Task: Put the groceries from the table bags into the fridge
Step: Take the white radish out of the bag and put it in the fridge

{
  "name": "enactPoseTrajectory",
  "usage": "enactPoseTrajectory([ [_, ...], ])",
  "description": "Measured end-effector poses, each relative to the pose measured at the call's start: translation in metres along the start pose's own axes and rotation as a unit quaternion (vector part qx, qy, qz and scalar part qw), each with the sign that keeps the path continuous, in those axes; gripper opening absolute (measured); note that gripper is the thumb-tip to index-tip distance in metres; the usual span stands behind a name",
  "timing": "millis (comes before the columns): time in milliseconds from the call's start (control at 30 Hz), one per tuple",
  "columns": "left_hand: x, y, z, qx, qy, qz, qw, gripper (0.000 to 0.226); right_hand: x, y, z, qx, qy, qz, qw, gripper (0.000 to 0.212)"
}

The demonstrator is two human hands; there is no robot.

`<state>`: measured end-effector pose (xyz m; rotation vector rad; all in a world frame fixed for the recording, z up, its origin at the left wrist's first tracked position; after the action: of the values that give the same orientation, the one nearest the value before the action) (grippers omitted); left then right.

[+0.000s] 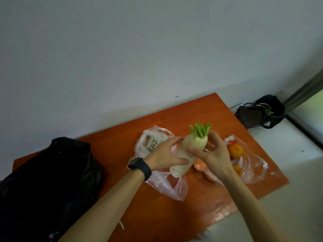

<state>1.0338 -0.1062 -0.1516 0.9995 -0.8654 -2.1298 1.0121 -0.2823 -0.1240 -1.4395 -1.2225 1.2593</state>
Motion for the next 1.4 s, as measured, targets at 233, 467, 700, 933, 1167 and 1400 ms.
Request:
enactPoseTrajectory([
  [233, 0.029, 0.112, 0.01, 0.154, 0.074, -0.145, 0.974, 0.082, -0.078, -0.058, 0.028, -0.056, 0.139, -0.076, 0.986, 0.057],
  [467, 0.106, 0.229, 0.023, 0.232, 0.025, -0.117, 0.965, 0.079, -0.198, -0.104, 0.075, -0.094, 0.216, -0.08, 0.969, 0.044],
  [700, 0.254, 0.33, 0.061, 0.233, -0.108, 0.045, 0.966, 0.072, -0.331, -0.081, 0.215, -0.041, 0.268, 0.021, 0.962, 0.064],
  [933, 0.452, 0.415, 0.136, 0.215, -0.268, 0.131, 0.93, 0.065, -0.441, -0.09, 0.359, 0.018, 0.34, 0.231, 0.911, 0.106],
  [1167, 0.62, 0.474, 0.208, 0.243, -0.369, 0.094, 0.892, 0.074, -0.545, -0.104, 0.501, 0.029, 0.459, 0.326, 0.826, 0.105],
  [1400, 0.756, 0.543, 0.28, 0.333, -0.441, 0.059, 0.832, 0.093, -0.652, -0.124, 0.624, 0.062, 0.523, 0.39, 0.755, 0.1],
])
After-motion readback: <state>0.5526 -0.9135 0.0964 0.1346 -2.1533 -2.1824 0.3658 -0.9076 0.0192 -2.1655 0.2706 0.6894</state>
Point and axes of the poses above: each hand's wrist, its own z-axis away from the middle knuckle, its own x-axis out of the palm, y = z × x, the point moved 5 cm from there along -z, towards the middle knuckle, and after that the axes turned 13 degrees about -x, right-handed, at the moved point
